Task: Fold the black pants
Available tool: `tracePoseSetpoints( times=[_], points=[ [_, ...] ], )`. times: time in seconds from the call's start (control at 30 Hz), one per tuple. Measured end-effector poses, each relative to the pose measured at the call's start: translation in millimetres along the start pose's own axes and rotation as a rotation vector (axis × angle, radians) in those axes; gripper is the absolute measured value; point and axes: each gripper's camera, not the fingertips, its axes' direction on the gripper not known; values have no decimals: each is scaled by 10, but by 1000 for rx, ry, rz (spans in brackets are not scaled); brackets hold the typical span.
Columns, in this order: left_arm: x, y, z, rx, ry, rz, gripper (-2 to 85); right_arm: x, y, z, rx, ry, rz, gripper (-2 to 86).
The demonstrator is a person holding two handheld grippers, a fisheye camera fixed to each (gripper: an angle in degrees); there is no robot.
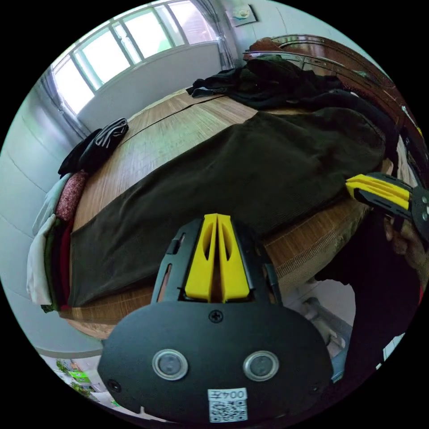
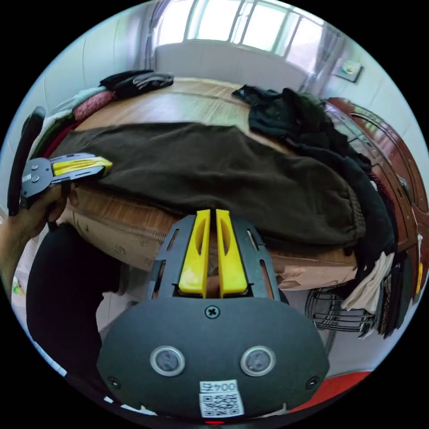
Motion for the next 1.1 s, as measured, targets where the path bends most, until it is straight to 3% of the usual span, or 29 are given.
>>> tracePoseSetpoints(
  times=[0.13,0.27,0.33,0.47,0.57,0.63,0.73,0.9,1.1],
  points=[
    [-740,186,-678,157,-3,-291,1,-92,40,-303,172,-34,2,38],
    [-1625,331,-567,-118,91,-471,1,-86,-175,46,-79,-139,15,33],
    [-1962,435,-860,-50,143,-584,1,96,-229,-56,-71,-188,103,12],
    [-2521,699,-1719,170,30,-635,3,567,-179,-408,1,-327,222,-4],
    [-3087,876,-1683,-40,61,-690,7,894,-71,-478,-33,-346,262,-7],
    [-3394,981,-1897,8,118,-716,10,1190,19,-567,-35,-428,341,-7],
    [-3803,1088,-2583,138,28,-761,22,1677,220,-791,24,-612,427,-7],
    [-4880,2157,-3066,339,391,-1234,63,2326,681,-783,66,-860,645,-7],
    [-5651,2969,-3310,528,619,-1513,104,2482,540,-873,42,-855,651,-7]
  ],
)
